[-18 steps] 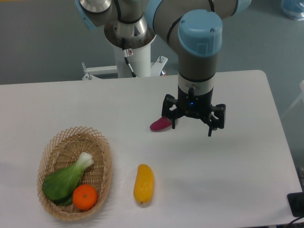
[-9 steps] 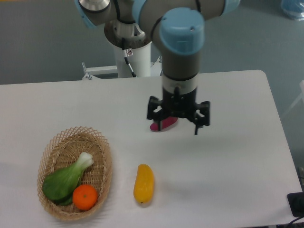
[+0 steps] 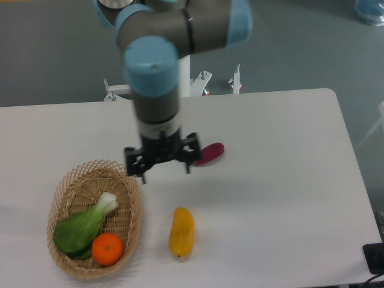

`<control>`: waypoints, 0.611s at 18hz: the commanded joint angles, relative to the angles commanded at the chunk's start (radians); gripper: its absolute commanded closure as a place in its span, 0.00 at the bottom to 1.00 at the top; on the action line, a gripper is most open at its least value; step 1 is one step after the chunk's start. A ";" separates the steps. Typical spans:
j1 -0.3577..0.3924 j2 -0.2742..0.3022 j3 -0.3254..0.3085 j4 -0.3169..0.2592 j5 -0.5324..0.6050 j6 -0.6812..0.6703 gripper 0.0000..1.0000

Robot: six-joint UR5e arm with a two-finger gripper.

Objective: Pick up the orange from the basket
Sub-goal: 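Move the open gripper over the wicker basket above the orange, then lower the gripper into the basket around the orange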

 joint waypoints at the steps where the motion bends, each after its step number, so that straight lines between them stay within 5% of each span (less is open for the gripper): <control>1: -0.028 -0.026 -0.003 0.002 -0.002 -0.029 0.00; 5: -0.088 -0.120 0.018 0.113 -0.005 -0.155 0.00; 11: -0.114 -0.268 0.123 0.140 -0.011 -0.284 0.00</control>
